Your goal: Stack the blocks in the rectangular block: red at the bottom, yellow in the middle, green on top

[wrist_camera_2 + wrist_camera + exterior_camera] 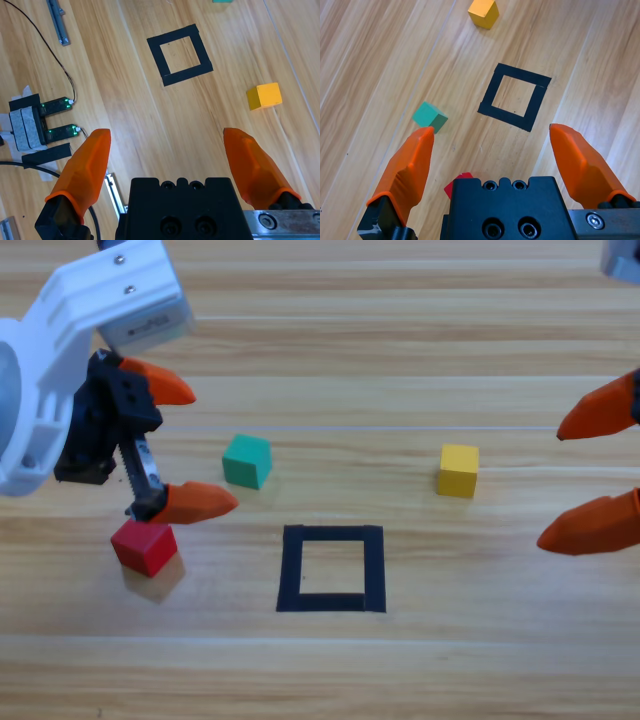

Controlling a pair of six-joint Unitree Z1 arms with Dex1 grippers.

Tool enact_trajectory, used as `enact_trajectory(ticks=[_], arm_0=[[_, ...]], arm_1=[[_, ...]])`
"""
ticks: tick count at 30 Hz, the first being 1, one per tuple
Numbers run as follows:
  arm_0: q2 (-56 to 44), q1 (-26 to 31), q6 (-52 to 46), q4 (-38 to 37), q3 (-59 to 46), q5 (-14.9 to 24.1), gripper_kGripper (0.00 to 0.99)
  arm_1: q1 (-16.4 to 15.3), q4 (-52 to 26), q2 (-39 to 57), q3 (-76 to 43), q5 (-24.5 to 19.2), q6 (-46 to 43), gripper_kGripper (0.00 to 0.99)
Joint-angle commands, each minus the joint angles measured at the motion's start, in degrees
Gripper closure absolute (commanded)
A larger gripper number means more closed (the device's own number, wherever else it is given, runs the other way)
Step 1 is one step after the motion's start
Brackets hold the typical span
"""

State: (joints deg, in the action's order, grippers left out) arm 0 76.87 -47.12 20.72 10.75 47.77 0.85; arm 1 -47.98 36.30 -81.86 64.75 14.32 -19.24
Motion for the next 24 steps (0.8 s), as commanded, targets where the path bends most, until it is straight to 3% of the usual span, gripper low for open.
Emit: enact_trajectory(ticks=[1, 8, 10, 12, 14, 17, 21, 24], arm_0=[[-0.58, -0.87, -0.5, 0.5, -1.45, 0.12, 0.0], [-0.23, -0.87, -0.5, 0.23, -2.06, 0.56, 0.0], [-0.06, -0.96, -0.59, 0.15, -2.15, 0.65, 0.0], [-0.06, -0.87, -0.59, 0.15, -2.15, 0.73, 0.0], [-0.06, -0.87, -0.77, 0.15, -2.06, 0.73, 0.0], [-0.06, -0.87, -0.94, 0.15, -1.89, 0.73, 0.0], [0.21, -0.87, -1.47, -0.03, -1.71, 0.82, 0.0], [0.56, -0.96, -2.35, -0.38, -1.71, 0.91, 0.0]], arm_1=[[-5.2, 1.06, -3.57, 0.55, -2.01, -0.53, 0.005], [-4.05, 0.53, -3.57, 1.43, -3.51, 5.09, 0.013], [-2.38, -1.67, -3.4, 0.73, -6.58, 9.57, 0.034], [-2.21, -4.13, -4.1, -0.59, -14.05, 15.55, 0.045], [-2.21, -5.62, -4.45, -2.7, -17.39, 20.03, 0.044], [-2.12, -11.77, -4.1, -7.1, -20.29, 25.48, 0.044], [-2.03, -31.9, -3.93, -19.75, -25.48, 34.62, 0.044], [-2.03, -35.06, -4.63, -21.16, -26.97, 37.96, 0.044]])
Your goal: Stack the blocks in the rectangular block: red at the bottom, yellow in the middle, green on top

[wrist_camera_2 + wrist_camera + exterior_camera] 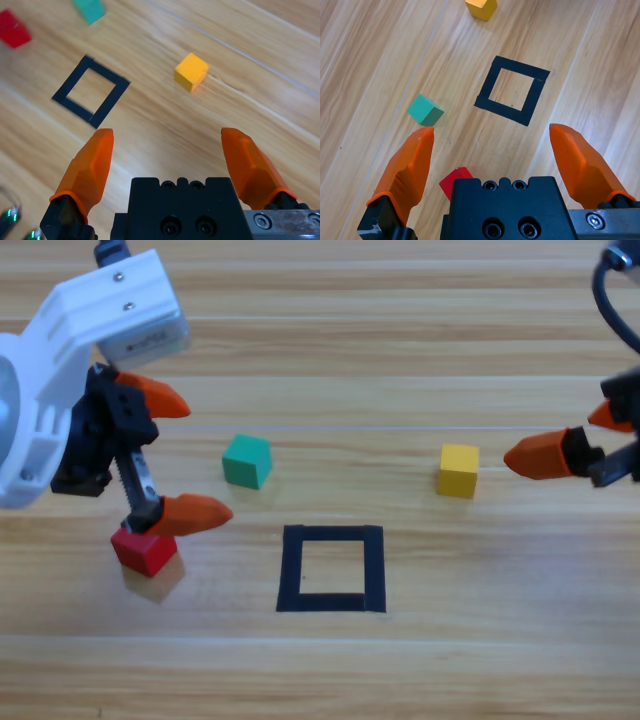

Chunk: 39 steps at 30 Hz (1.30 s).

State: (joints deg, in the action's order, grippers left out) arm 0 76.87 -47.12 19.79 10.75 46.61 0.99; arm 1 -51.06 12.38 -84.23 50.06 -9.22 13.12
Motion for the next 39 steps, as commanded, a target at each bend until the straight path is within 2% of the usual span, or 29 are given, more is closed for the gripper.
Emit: enact_trajectory(ticks=[1, 4, 7, 8, 10, 12, 14, 18, 21, 27, 30, 34, 39], arm_0=[[0.64, -0.87, -1.78, -0.64, -0.65, 0.77, 0.0], [1.0, -0.87, -3.8, -0.9, -0.47, 1.47, 0.0], [1.35, -0.96, -7.05, -0.9, 0.41, 3.06, 0.0], [1.61, -0.96, -8.37, -0.47, 1.02, 3.67, 0.0], [1.96, -0.87, -12.76, 0.06, 1.99, 6.13, 0.0], [2.58, -0.87, -18.39, 0.5, 2.69, 9.56, 0.0], [3.28, -0.87, -25.33, 1.47, 3.31, 13.69, 0.0], [4.51, -0.78, -35.0, 2.61, 4.01, 18.88, 0.0], [4.69, -0.7, -41.06, 4.9, 5.42, 21.34, 0.0], [5.92, -0.08, -47.57, 10.7, 9.99, 22.39, 0.0], [8.47, 0.01, -48.89, 16.41, 14.65, 21.25, 0.0], [8.64, 0.36, -49.33, 17.11, 15.7, 19.05, 0.001], [16.38, 1.5, -54.95, 30.12, 27.04, 19.05, 0.0]], arm_1=[[1.14, -11.06, -2.78, -6.03, -3.96, 7.8, 0.042], [3.86, -6.76, -4.02, -1.99, -4.05, 14.39, 0.024], [4.92, -2.63, -7.27, 1.79, -4.93, 20.81, 0.011], [5.18, 0.89, -9.9, 4.69, -5.19, 23.53, 0.007], [5.36, 6.69, -14.03, 10.23, -5.19, 25.99, 0.002], [5.36, 14.95, -19.57, 18.14, -5.19, 28.81, 0.001], [5.36, 19.79, -23.35, 23.41, -5.54, 31.62, 0.007], [5.36, 21.63, -26.6, 26.14, -5.54, 36.01, 0.011], [5.88, 22.51, -29.5, 27.81, -5.02, 38.04, 0.017], [6.67, 25.06, -34.34, 32.64, -4.31, 40.76, 0.04], [7.11, 26.11, -37.24, 35.81, -3.43, 41.37, 0.042], [7.64, 27.96, -40.23, 39.41, -2.56, 41.46, 0.042], [8.7, 27.96, -41.54, 40.73, -1.5, 40.85, 0.042]])
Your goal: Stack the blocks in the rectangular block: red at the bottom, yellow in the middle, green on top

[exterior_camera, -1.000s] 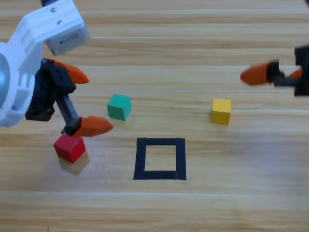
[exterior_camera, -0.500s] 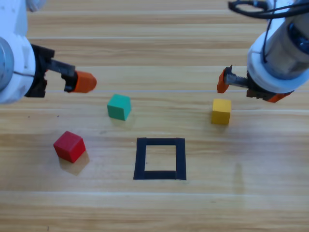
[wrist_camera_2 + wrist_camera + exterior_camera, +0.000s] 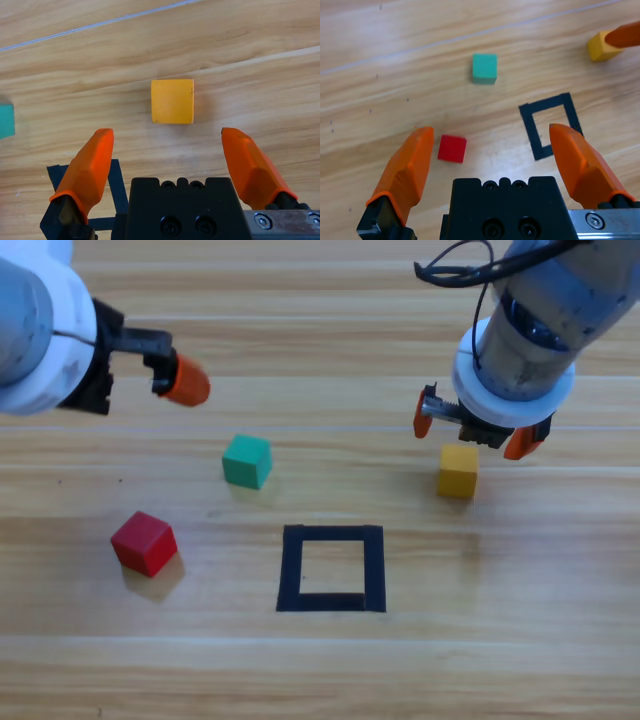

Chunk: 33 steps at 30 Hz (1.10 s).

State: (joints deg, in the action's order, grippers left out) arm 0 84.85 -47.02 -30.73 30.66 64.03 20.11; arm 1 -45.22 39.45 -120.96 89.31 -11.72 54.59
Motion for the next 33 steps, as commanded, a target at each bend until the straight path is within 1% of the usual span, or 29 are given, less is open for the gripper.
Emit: enact_trajectory(ticks=[1, 3, 4, 6, 10, 13, 17, 21, 28, 32, 33], arm_0=[[10.6, 1.84, -5.48, 12.76, 11.91, -0.07, 0.0], [14.55, 2.55, -8.56, 16.8, 14.72, -0.16, 0.0], [15.78, 3.16, -9.61, 17.33, 14.81, -0.6, 0.0], [16.84, 4.22, -11.2, 17.42, 13.75, -1.83, 0.0], [17.89, 6.41, -13.13, 17.33, 12.17, -4.73, 0.0], [17.28, 7.38, -16.56, 17.24, 11.12, -5.78, 0.0], [18.16, 7.38, -24.47, 17.15, 10.76, -5.43, 0.0], [20.53, 7.38, -35.54, 17.07, 10.5, -5.78, 0.0], [24.66, 8.17, -48.46, 16.8, 11.56, -8.86, 0.001], [27.47, 10.28, -51.45, 16.71, 12.08, -11.23, 0.001], [28.0, 10.72, -52.24, 16.71, 12.17, -11.67, 0.001]], arm_1=[[3.21, 0.98, -5.16, 1.74, 1.17, -0.63, 0.042], [3.82, 0.98, -5.95, 2.54, 1.79, -1.07, 0.042], [4.17, 1.07, -6.22, 2.89, 1.79, -1.42, 0.044], [5.05, 1.42, -6.74, 3.59, 2.23, -2.04, 0.044], [5.67, 1.42, -7.18, 3.77, 3.11, -3.27, 0.044], [6.11, 1.42, -8.15, 4.21, 4.25, -3.35, 0.048], [6.11, 1.42, -8.94, 4.38, 4.42, -3.27, 0.054], [6.11, 1.42, -10.26, 4.73, 5.04, -3.27, 0.057], [6.11, 1.59, -10.7, 4.56, 6.45, -3.35, 0.07], [6.11, 1.68, -11.67, 4.64, 6.45, -3.35, 0.07], [6.11, 1.77, -11.84, 4.64, 6.45, -3.35, 0.097]])
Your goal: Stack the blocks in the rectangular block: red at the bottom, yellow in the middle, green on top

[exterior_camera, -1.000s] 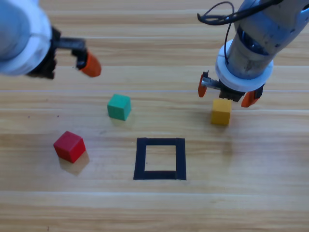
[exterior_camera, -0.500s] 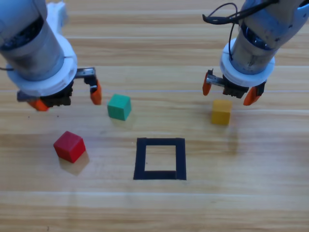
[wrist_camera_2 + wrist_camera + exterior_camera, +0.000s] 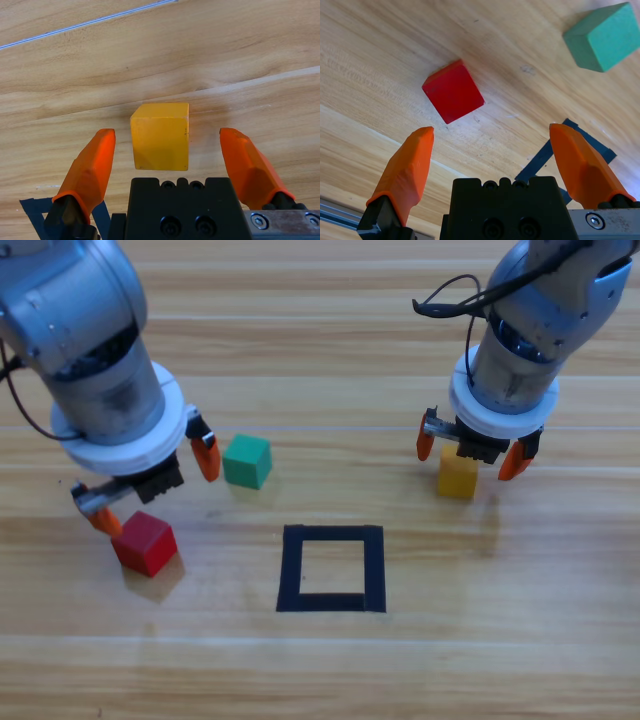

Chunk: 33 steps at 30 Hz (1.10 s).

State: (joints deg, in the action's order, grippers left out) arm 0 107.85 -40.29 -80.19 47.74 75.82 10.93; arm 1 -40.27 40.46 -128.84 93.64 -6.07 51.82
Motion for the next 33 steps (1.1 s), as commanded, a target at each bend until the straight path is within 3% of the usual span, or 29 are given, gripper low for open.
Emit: enact_trajectory(ticks=[1, 4, 6, 7, 9, 11, 12, 23, 33], arm_0=[[5.71, 4.43, -3.39, -0.37, 0.47, -3.11, 0.001], [6.85, 5.84, -5.41, -0.28, 0.2, -4.78, 0.002], [7.47, 6.72, -6.73, -0.28, 0.11, -5.48, 0.004], [7.64, 7.07, -7.35, -0.37, 0.03, -5.92, 0.004], [8.08, 8.03, -8.05, -0.37, -0.06, -6.53, 0.005], [8.34, 8.74, -8.93, -0.37, -0.15, -6.8, 0.004], [8.34, 8.91, -9.28, -0.37, -0.33, -6.8, 0.004], [11.68, 9.7, -10.34, -1.07, -0.15, -7.06, 0.04], [13.71, 9.62, -7.61, -3.36, -0.24, -6.8, 0.228]], arm_1=[[1.16, 0.93, -3.97, 0.22, 0.79, -0.58, 0.136], [1.16, 1.11, -4.4, 0.05, 1.23, -0.58, 0.183], [1.16, 1.28, -4.67, -0.04, 2.02, -0.67, 0.309], [1.16, 1.28, -4.76, -0.04, 2.2, -0.85, 0.413], [1.16, 1.28, -5.02, 0.13, 2.81, -1.64, 0.717], [1.16, 1.28, -4.67, 0.05, 2.9, -2.25, 0.926], [1.16, 1.28, -4.4, -0.13, 2.81, -2.61, 0.972], [0.11, 6.64, 9.39, -3.91, -1.4, -4.98, 0.978], [-1.21, 6.91, 15.63, -6.98, -2.99, -6.39, 0.976]])
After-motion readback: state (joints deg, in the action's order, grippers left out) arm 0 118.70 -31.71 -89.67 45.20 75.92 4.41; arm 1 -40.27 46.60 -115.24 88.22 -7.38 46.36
